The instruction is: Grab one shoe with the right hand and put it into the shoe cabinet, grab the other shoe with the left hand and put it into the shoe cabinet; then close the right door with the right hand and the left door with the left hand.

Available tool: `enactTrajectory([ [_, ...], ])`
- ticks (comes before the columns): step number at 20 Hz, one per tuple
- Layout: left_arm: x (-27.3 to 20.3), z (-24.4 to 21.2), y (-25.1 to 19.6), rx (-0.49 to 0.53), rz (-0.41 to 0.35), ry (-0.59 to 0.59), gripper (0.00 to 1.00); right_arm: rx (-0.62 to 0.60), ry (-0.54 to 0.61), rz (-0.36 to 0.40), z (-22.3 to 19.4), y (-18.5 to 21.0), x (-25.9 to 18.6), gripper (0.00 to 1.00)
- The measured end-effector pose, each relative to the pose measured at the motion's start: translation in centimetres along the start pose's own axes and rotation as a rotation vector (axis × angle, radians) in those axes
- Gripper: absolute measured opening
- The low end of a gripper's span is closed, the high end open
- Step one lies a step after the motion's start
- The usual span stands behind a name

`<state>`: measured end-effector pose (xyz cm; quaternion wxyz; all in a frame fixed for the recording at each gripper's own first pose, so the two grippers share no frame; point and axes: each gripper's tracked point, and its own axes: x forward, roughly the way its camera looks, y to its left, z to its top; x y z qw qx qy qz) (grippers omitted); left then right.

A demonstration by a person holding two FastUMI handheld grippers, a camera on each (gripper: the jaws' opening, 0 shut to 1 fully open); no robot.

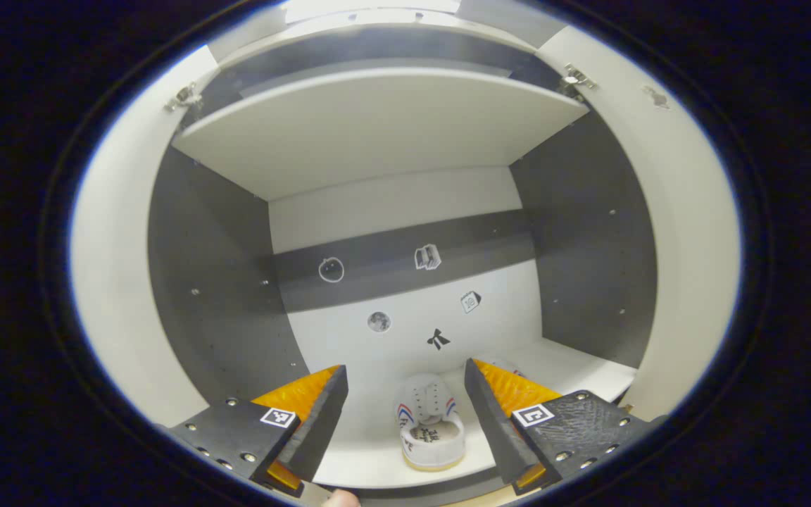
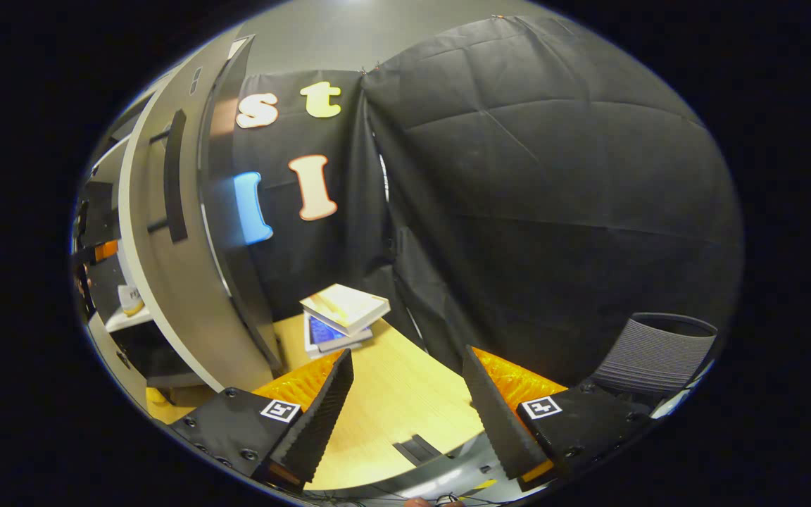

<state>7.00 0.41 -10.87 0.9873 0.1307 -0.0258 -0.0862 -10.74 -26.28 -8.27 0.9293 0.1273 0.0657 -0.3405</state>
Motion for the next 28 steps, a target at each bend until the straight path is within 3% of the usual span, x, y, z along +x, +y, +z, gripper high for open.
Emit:
enactTrajectory([
  [5, -9.0, 1.6, -2.4, -0.082, -0.053, 0.019, 0.95, -0.071, -0.115, 0.106, 7.8, 2.2, 2.0, 0.92],
  [9, -15.0, 1.5, -2.6, -0.133, 0.006, 0.030, 0.94, -0.116, -0.179, 0.201, 12.3, 5.0, 2.3, 0.92],
  [11, -17.5, 1.5, -2.1, -0.148, 0.040, 0.028, 0.95, -0.137, -0.207, 0.256, 13.9, 6.6, 1.9, 1.00],
  [13, -19.9, 0.8, -1.6, -0.150, 0.067, 0.040, 0.94, -0.161, -0.228, 0.298, 15.3, 7.8, 2.1, 0.98],
  [17, -24.5, -0.9, -0.3, -0.128, 0.135, 0.073, 0.95, -0.155, -0.242, 0.387, 16.8, 10.4, 2.2, 0.98],
  [24, -30.2, -4.8, 0.2, -0.217, 0.224, 0.151, 0.95, -0.150, -0.186, 0.518, 16.9, 13.9, 2.3, 0.98],
  [28, -32.6, -6.1, 1.8, -0.245, 0.282, 0.181, 0.95, -0.136, -0.135, 0.507, 16.1, 14.1, 2.1, 0.96],
])
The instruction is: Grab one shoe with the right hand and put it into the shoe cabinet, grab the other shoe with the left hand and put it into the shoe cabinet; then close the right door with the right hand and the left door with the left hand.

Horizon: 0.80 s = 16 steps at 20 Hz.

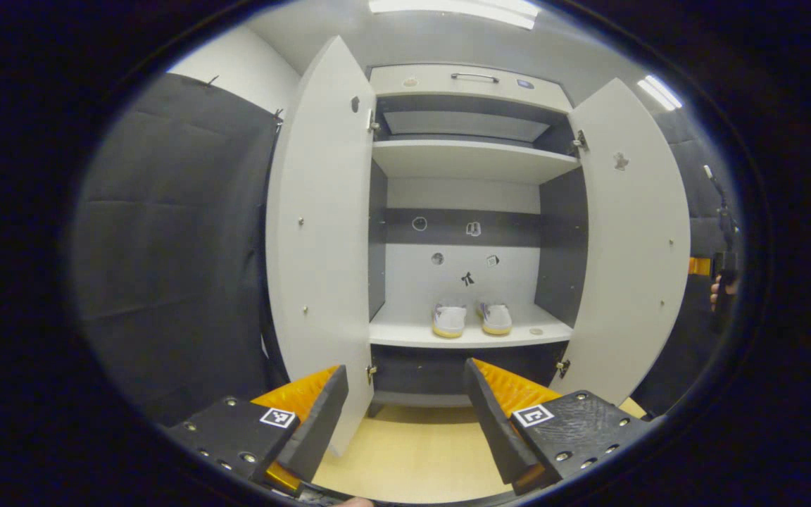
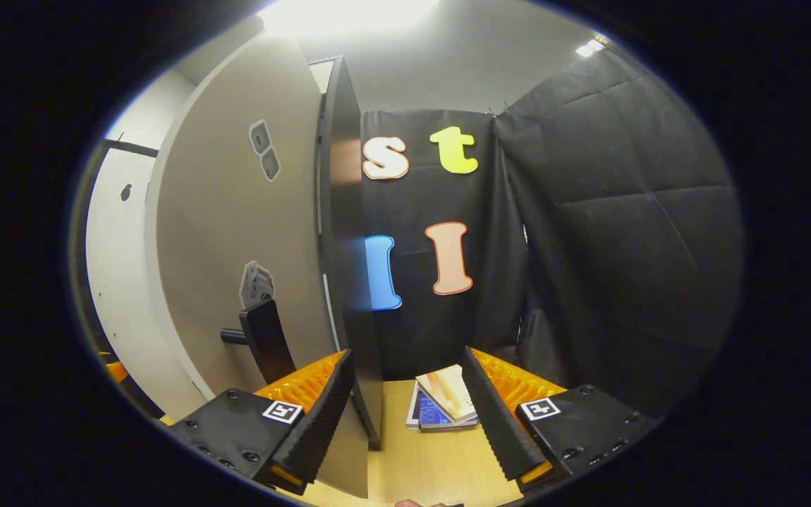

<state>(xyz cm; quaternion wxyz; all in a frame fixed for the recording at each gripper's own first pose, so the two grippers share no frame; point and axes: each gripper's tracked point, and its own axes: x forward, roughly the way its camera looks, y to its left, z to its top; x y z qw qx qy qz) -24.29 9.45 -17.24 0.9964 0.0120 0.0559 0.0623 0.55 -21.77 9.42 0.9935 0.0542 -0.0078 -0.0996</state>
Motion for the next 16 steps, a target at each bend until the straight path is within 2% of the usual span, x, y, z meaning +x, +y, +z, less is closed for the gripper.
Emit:
enactTrajectory([
  [3, -1.2, -1.2, 2.4, -0.028, 0.038, 0.019, 0.95, 0.012, -0.009, -0.008, 0.1, 0.6, -0.2, 0.97],
  [8, -2.0, -1.6, 5.5, -0.038, 0.084, 0.024, 0.95, -0.052, -0.019, 0.003, 0.2, 3.1, -0.6, 0.97],
  [16, -1.5, -1.4, 8.6, -0.022, 0.072, 0.016, 0.95, -0.050, 0.003, 0.043, -0.3, 8.0, -0.6, 0.97],
])
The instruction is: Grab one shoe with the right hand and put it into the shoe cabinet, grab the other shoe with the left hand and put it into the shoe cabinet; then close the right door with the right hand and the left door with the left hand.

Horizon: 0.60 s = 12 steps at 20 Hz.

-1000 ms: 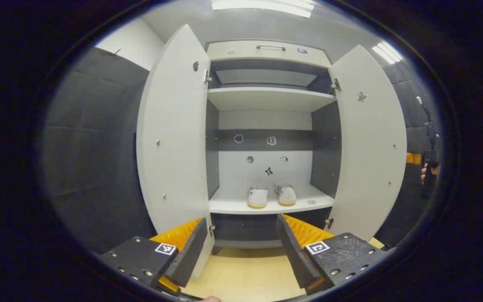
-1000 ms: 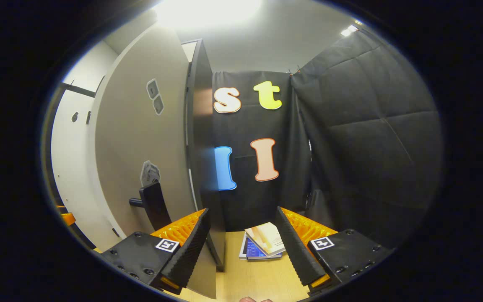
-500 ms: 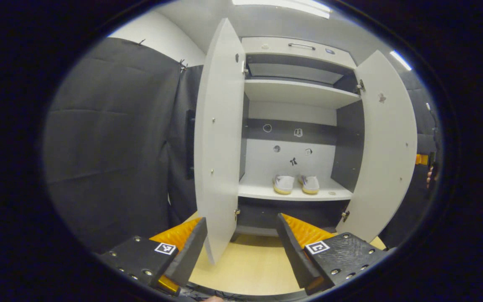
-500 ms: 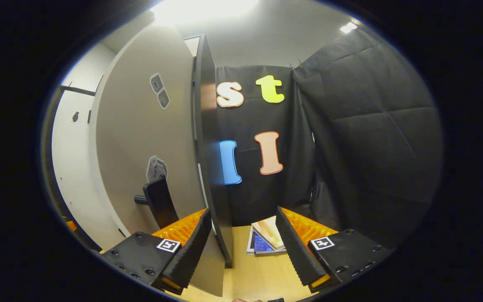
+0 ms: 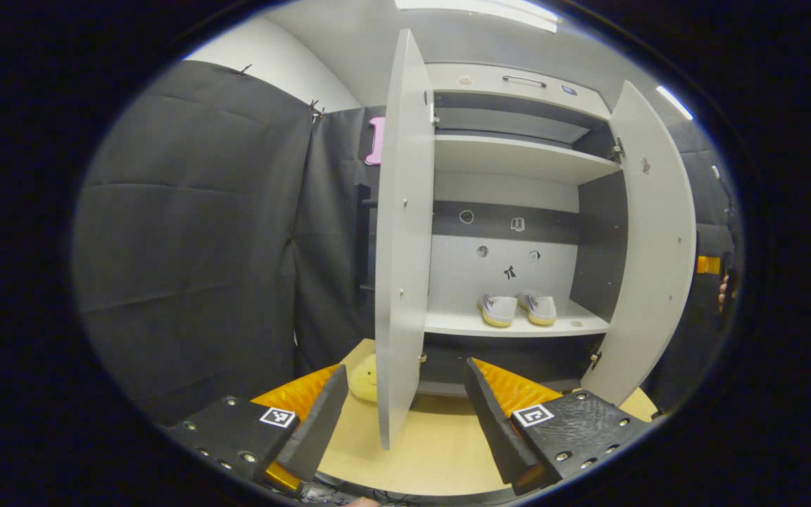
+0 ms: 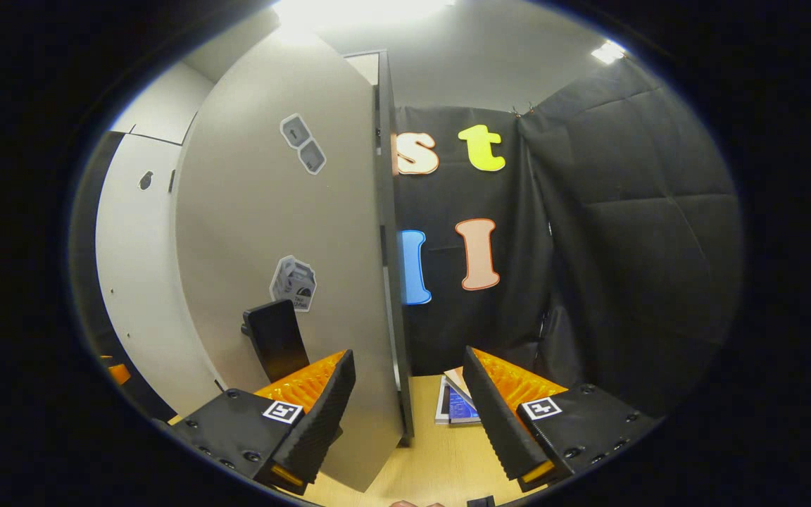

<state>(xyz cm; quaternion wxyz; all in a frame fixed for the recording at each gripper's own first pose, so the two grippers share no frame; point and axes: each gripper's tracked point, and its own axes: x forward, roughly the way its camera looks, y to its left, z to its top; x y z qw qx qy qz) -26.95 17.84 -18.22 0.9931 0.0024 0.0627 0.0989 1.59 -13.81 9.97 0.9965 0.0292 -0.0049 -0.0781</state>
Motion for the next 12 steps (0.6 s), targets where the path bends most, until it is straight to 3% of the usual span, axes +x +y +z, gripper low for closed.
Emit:
enactTrajectory([
  [4, -0.1, -0.6, 2.9, 0.025, 0.029, 0.003, 0.94, -0.014, -0.002, 0.011, 0.0, 2.6, 0.7, 0.97],
  [9, -0.2, -1.0, 6.3, -0.010, 0.069, 0.004, 0.94, 0.011, 0.025, 0.104, -0.4, 7.8, 2.4, 0.97],
  [12, -0.8, -1.4, 8.2, -0.016, 0.096, 0.008, 0.94, -0.010, 0.049, 0.101, -1.3, 9.7, 3.9, 0.97],
])
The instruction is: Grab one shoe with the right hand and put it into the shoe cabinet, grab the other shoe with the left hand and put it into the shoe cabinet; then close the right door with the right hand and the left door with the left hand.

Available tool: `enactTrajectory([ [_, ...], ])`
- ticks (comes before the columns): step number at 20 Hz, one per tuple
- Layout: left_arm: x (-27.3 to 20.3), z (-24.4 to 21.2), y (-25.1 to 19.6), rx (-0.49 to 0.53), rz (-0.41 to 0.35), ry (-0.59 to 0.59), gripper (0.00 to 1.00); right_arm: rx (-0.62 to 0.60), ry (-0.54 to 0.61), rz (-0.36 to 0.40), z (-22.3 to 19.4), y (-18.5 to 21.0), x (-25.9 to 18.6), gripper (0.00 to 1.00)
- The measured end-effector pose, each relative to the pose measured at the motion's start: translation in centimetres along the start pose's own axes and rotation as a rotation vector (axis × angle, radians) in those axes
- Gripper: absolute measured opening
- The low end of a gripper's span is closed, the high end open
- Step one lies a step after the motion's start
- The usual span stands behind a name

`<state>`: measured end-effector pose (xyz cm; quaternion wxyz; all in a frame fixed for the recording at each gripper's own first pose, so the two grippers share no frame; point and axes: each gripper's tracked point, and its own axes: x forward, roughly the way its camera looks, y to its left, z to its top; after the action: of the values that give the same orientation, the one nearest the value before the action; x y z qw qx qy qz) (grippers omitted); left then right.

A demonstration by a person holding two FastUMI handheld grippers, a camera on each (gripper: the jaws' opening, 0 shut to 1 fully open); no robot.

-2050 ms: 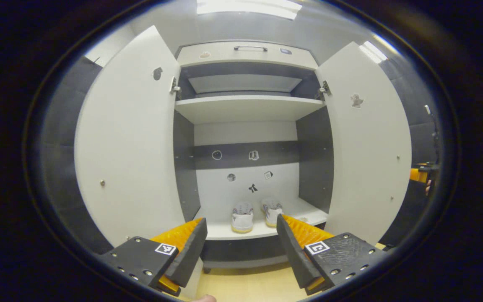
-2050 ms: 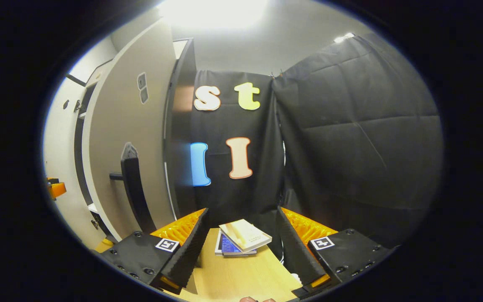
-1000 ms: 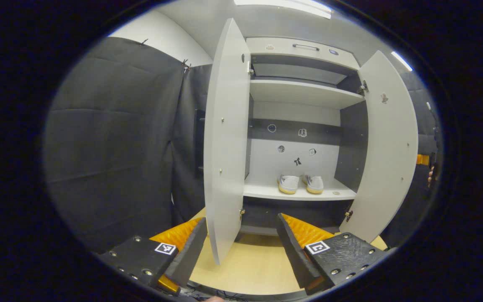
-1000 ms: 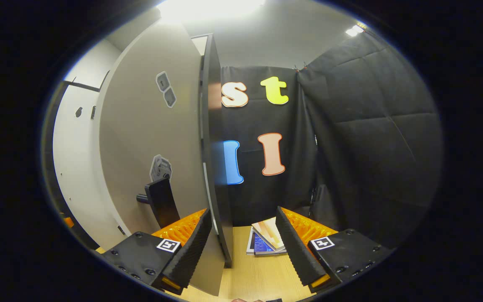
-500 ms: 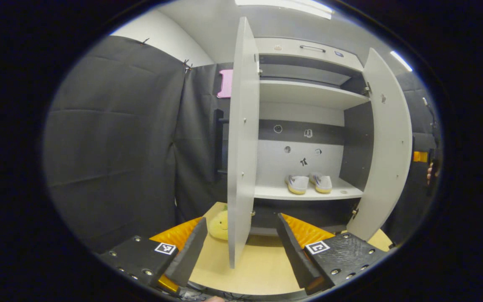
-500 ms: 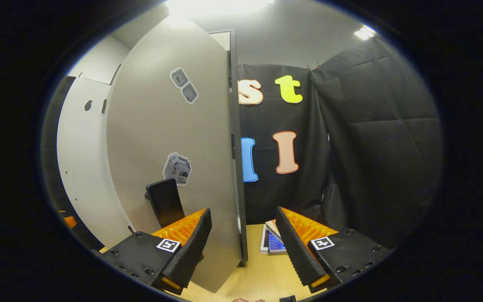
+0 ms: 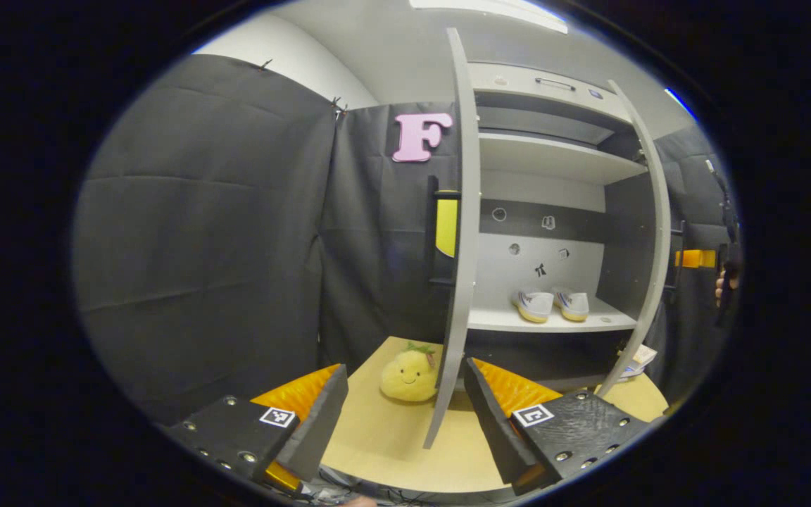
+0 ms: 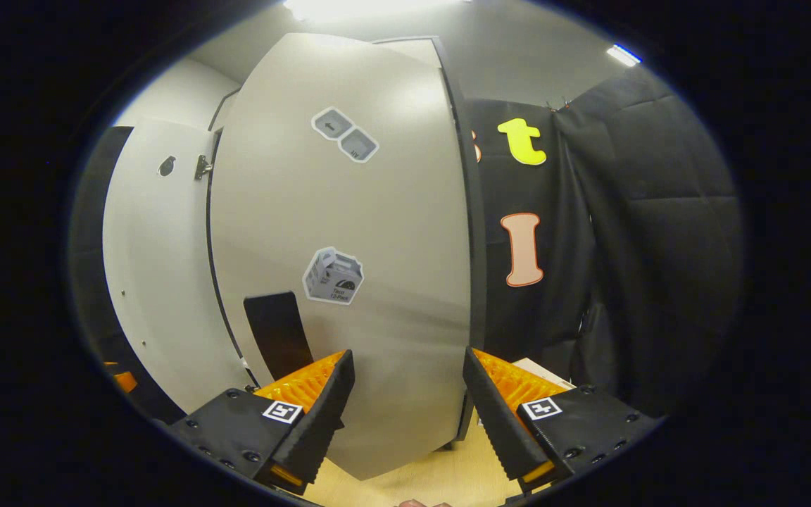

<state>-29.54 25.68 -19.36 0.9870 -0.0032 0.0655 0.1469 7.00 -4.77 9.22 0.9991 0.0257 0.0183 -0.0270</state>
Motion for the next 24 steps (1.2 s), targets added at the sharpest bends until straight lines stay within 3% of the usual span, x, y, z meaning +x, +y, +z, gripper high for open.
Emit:
enactTrajectory([
  [4, -0.5, 0.2, 2.2, -0.008, 0.026, -0.009, 0.94, 0.049, 0.017, -0.010, -0.9, 0.7, 0.0, 0.98],
  [8, 0.5, 0.9, 5.0, -0.016, 0.047, -0.011, 0.94, 0.089, 0.062, -0.068, -3.2, -0.9, -1.4, 0.98],
  [12, 2.6, 3.7, 6.9, -0.075, 0.009, -0.050, 0.95, 0.153, 0.110, -0.141, -5.8, -2.2, -3.0, 0.98],
  [15, 5.0, 6.0, 8.5, -0.063, -0.021, -0.065, 0.95, 0.162, 0.113, -0.179, -6.9, -2.3, -4.1, 0.98],
  [20, 9.8, 8.9, 9.3, -0.041, -0.146, -0.097, 0.95, 0.172, 0.128, -0.208, -8.7, -1.5, -6.1, 0.98],
  [24, 13.0, 10.9, 7.8, -0.014, -0.291, -0.116, 0.95, 0.160, 0.146, -0.213, -10.1, -0.6, -7.7, 0.98],
])
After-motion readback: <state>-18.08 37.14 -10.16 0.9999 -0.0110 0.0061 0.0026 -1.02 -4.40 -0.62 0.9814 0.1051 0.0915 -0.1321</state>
